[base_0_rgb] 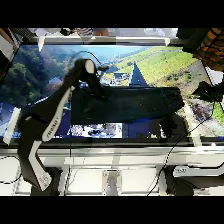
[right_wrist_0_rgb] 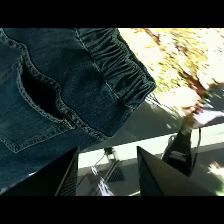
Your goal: Fold the clothes and pants, and hang the long-sleeved shirts on hangers.
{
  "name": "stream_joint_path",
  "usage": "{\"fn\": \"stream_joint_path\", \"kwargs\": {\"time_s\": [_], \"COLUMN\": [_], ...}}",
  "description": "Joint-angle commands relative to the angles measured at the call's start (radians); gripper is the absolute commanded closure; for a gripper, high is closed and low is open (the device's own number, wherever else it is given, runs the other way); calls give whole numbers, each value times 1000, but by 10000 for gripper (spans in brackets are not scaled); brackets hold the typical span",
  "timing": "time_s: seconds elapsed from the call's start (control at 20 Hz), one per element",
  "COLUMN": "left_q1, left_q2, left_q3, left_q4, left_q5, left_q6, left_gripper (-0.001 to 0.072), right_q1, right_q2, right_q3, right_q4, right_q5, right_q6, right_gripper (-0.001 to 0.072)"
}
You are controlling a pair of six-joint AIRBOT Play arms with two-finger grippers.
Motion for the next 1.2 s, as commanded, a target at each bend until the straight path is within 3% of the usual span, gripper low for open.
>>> {"fn": "stream_joint_path", "kwargs": {"time_s": [0.0,0.2,0.3,0.45,0.75,1.0,1.15], "left_q1": [-48,-51,-40,2,80,236,342], "left_q2": [-54,-37,-11,72,239,328,432], "left_q3": [0,12,18,18,0,-185,-420], "left_q4": [-10,-34,3,116,471,492,480], "left_q5": [100,141,128,117,-121,-176,-95], "left_q6": [23,70,63,15,-1,24,35], "left_gripper": [349,349,356,465,481,482,482], "right_q1": [0,6,45,179,686,1083,1260], "right_q2": [0,0,0,4,3,-29,-85], "right_q3": [-1,-2,-2,-2,-92,-102,-102], "right_q4": [1,39,61,78,8,-135,-267], "right_q5": [14,11,42,58,-203,-438,-571], "right_q6": [-13,-17,-77,-130,-172,-171,-171], "right_gripper": [329,330,330,330,330,329,329]}}
